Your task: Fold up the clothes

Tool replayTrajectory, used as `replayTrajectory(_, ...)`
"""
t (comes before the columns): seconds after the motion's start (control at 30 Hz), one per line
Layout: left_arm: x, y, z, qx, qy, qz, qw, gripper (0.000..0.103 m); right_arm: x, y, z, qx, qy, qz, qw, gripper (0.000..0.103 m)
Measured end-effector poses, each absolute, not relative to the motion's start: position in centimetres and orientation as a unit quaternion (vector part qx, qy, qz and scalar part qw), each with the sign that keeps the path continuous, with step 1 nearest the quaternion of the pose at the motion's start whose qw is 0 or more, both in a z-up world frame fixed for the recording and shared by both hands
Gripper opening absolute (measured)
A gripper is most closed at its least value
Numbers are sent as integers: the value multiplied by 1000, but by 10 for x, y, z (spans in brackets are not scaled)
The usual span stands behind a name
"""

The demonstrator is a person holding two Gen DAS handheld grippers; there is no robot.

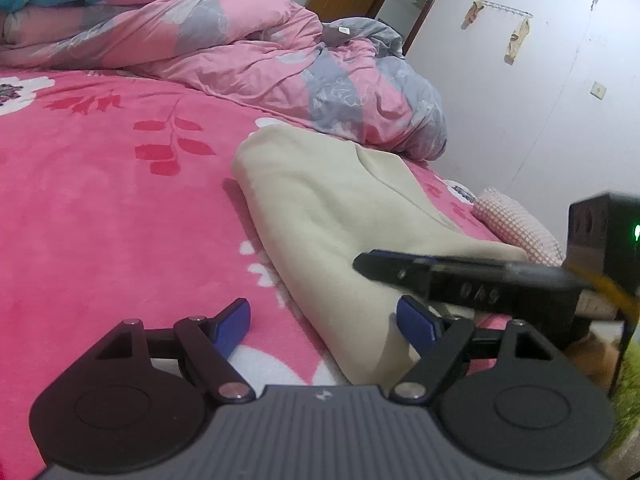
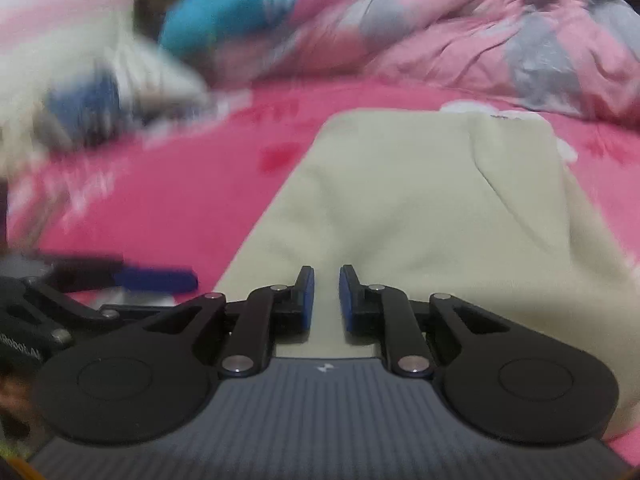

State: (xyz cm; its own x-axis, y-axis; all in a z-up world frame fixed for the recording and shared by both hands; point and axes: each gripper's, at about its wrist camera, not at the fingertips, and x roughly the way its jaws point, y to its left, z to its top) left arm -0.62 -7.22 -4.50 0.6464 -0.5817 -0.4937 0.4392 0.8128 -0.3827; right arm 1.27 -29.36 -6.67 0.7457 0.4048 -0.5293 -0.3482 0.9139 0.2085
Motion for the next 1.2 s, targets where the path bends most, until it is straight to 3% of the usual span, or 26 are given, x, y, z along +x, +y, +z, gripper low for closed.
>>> replayTrajectory(0.53, -14, -75, -40, -84, 305, -268, 910, 82, -45, -314, -35, 52, 255, 152, 953, 16)
replayTrajectory(0.67, -14, -78, -41, -82, 304, -269, 910, 82, -46, -328, -57, 50, 272, 118, 954, 15)
replayTrajectory(0.8, -20, -77, -29, -60, 279, -256, 923, 75, -45, -319, -58, 31, 263, 109, 958, 15)
replayTrajectory(0.9, -25, -77, -12, -46, 231, -262, 936, 75, -47, -322, -60, 36, 259, 112, 959, 15)
replayTrajectory(1.07, -2, -95, 3, -24, 202, -278, 939, 75, -48, -329, -62, 63, 254, 120, 958, 15)
replayTrajectory(1.2, 34, -111, -8, -13, 234, -287, 929, 71, -50, -328, -62, 62, 252, 119, 958, 15)
